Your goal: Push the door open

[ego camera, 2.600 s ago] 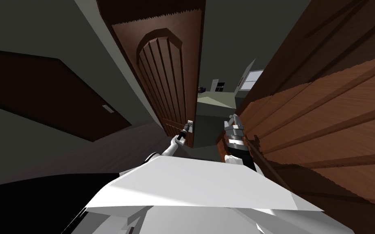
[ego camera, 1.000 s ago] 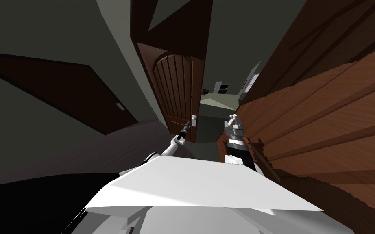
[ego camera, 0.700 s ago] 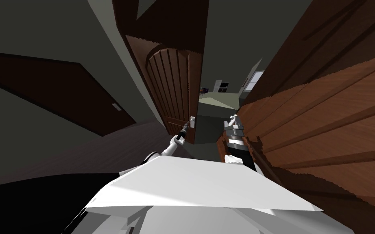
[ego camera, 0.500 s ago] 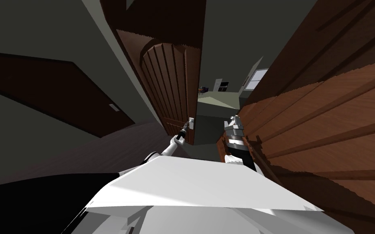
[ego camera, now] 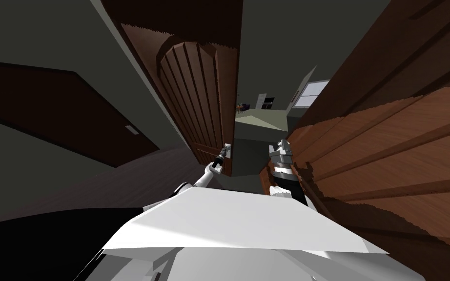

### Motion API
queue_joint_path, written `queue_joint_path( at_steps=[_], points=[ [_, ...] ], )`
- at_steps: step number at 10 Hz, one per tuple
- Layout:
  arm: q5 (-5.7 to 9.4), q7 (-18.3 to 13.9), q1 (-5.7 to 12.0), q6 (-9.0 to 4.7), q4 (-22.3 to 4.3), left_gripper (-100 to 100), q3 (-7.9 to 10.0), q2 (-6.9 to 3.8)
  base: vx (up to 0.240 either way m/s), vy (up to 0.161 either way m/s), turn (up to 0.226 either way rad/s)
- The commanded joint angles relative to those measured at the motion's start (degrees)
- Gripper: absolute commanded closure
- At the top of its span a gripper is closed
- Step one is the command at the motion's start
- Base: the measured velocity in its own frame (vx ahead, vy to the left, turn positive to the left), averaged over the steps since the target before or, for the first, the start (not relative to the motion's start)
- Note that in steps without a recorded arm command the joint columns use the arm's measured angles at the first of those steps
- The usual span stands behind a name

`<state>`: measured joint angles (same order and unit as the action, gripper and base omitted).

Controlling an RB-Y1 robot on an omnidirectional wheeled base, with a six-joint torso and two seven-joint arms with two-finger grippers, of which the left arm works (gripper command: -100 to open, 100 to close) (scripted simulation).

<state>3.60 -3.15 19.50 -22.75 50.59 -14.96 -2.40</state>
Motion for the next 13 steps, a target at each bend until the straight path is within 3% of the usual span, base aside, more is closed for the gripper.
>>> queue_joint_path(
  at_steps=[1, 5, 6, 9, 10, 13],
  points=[
    [0.0, 0.0, -0.06, 0.04, 0.0, 100, -0.01, -0.03, -0.02, 0.012, -0.007],
    [0.0, 0.0, -0.06, 0.04, 0.0, 100, -0.01, -0.03, -0.01, 0.004, 0.0],
    [0.93, 1.3, -0.05, 0.06, -0.3, 100, 0.68, -0.92, 0.103, -0.005, 0.096],
    [2.22, 3.1, 0.09, -0.02, -0.5, 100, 1.65, -1.72, 0.199, 0.01, 0.119],
    [1.89, 2.3, -0.81, 0.82, 0.9, -100, 0.53, -1.65, -0.044, 0.005, 0.01],
    [1.98, 2.1, -0.94, 1.02, 1.3, -100, -0.02, -1.52, -0.217, 0.033, -0.001]
  ],
)
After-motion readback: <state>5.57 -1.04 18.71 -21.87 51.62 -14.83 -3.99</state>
